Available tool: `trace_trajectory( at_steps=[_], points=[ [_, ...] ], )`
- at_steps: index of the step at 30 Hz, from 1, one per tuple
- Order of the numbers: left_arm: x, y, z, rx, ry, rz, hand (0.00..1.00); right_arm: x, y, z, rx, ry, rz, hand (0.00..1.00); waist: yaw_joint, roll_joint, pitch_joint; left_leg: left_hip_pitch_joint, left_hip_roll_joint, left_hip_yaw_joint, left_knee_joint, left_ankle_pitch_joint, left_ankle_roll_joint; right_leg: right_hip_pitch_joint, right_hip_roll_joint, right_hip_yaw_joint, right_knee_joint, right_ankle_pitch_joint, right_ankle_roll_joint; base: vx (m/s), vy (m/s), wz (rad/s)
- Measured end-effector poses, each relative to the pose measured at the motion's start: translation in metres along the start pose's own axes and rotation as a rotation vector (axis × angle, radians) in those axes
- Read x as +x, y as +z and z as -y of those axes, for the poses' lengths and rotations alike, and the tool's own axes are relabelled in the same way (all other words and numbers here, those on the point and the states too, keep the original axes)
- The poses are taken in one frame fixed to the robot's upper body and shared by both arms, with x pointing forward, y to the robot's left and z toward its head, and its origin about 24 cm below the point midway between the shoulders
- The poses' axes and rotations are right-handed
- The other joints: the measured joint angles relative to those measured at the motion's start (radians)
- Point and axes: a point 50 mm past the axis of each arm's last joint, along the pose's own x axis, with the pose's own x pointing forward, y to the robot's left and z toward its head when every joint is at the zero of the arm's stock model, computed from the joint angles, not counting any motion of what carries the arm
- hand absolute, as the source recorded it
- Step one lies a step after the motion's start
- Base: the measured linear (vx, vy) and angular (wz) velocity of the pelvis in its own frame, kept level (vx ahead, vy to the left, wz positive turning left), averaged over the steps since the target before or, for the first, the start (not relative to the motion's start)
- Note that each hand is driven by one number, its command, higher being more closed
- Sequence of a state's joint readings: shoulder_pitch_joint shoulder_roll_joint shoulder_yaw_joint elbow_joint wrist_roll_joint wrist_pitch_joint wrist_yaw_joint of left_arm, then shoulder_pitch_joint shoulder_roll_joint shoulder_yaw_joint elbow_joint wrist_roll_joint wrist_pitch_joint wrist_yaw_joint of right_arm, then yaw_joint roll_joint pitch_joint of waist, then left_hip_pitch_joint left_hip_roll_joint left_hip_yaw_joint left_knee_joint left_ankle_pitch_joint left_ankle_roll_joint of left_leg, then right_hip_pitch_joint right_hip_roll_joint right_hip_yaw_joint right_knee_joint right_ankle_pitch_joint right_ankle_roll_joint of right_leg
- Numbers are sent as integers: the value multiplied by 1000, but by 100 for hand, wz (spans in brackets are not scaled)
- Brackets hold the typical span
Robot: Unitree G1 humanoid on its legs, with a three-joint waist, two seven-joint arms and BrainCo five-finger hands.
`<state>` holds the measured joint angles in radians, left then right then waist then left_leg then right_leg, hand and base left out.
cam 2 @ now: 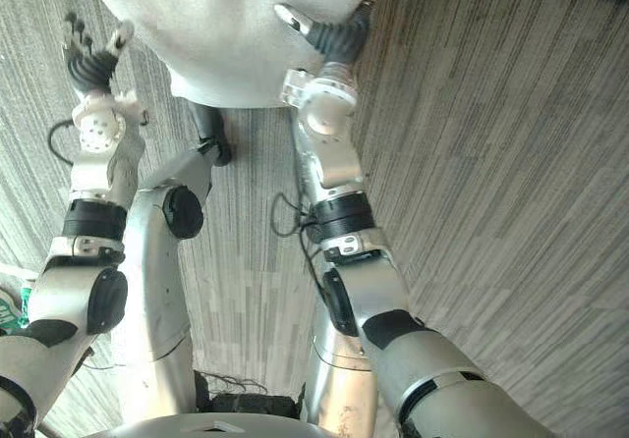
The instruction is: Pick up cushions and gather them together orderly.
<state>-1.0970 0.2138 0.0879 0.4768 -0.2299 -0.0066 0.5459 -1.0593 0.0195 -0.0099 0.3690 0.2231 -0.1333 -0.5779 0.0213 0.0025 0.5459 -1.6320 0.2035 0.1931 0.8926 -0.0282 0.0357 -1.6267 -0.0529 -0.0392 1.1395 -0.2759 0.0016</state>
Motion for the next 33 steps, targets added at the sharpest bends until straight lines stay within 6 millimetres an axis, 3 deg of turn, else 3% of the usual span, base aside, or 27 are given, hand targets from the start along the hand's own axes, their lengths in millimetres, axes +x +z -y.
trace_trajectory(
  at_steps=[8,20,23,29,32,33],
  points=[
    [9,17,-6,37,5,68,100,4,8,1,192,-26,-13,100,7,0,0,-27,-4,-28,-44,40,-16,-15,1,-38,-34,19,-35,-43,-53,5],
    [-6,37,10,-22,-106,161,100,0,19,9,185,23,34,100,1,1,-1,4,-6,-59,-102,95,-31,18,-2,-84,-55,37,-59,-50,-75,4],
    [-26,25,1,-60,-112,144,100,-9,11,18,139,22,17,100,-4,1,-3,100,-6,-60,-163,120,-37,111,5,-95,-110,58,-64,-36,-83,-3],
    [-77,-6,-20,-119,-86,86,100,-47,0,45,-48,63,55,100,-18,0,-26,394,-2,-57,-312,130,-49,415,24,-125,-278,77,-55,4,-83,-5],
    [-114,-42,-34,-91,-70,-42,100,-81,-24,73,-123,45,-43,100,-20,-3,-192,449,-5,-47,-363,111,-61,484,22,-137,-374,79,-53,74,-51,-2],
    [-126,-51,-38,-93,-65,-89,100,-91,-26,80,-140,55,-60,100,-18,-3,-192,523,-4,-47,-361,98,-56,564,24,-136,-396,81,-43,172,-44,-8]
  ],
)
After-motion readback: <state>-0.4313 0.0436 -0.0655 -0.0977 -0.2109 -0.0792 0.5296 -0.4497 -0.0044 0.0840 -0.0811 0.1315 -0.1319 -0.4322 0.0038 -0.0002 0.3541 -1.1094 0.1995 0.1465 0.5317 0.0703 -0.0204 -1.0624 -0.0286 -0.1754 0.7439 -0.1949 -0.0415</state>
